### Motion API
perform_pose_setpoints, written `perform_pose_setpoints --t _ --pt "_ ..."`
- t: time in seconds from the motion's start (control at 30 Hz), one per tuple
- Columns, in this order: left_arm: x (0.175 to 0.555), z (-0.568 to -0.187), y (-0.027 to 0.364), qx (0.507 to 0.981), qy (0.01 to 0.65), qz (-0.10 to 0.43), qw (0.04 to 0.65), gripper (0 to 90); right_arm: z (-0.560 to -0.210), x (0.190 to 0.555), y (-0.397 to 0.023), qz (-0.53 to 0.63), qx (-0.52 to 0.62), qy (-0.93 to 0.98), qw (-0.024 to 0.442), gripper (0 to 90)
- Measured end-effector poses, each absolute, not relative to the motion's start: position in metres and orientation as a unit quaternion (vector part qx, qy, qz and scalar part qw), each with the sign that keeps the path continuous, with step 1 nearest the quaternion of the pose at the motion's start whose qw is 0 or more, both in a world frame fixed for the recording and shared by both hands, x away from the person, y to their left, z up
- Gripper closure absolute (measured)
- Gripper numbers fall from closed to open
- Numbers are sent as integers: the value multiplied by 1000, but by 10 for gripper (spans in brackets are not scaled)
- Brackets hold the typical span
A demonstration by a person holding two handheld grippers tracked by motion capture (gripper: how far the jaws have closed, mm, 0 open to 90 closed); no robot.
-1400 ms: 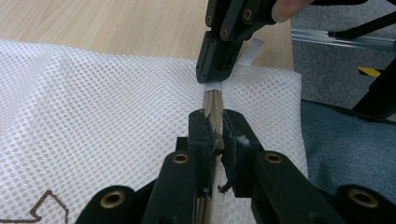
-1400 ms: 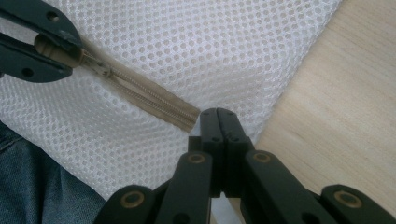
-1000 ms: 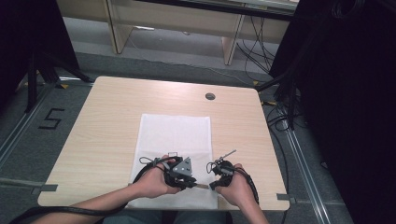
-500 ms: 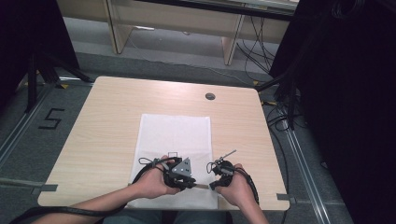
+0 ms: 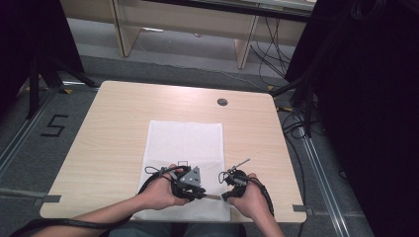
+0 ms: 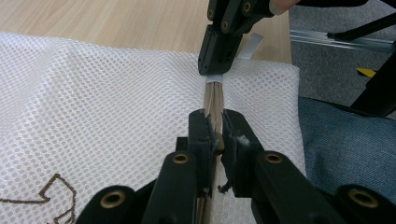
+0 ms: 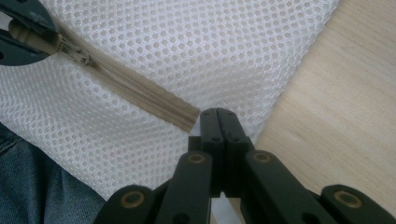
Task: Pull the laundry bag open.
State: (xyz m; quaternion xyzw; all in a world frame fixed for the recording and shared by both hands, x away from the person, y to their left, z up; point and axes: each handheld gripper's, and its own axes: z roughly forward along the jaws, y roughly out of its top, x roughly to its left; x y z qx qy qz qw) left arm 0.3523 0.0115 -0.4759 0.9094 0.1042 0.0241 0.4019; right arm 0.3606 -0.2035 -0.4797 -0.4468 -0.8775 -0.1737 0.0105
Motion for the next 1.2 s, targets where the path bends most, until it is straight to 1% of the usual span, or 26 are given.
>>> perform_pose_setpoints --t 1.2 --pt "352 -475 20 909 105 23 403 821 -480 360 -204 -173 -450 -876 10 900"
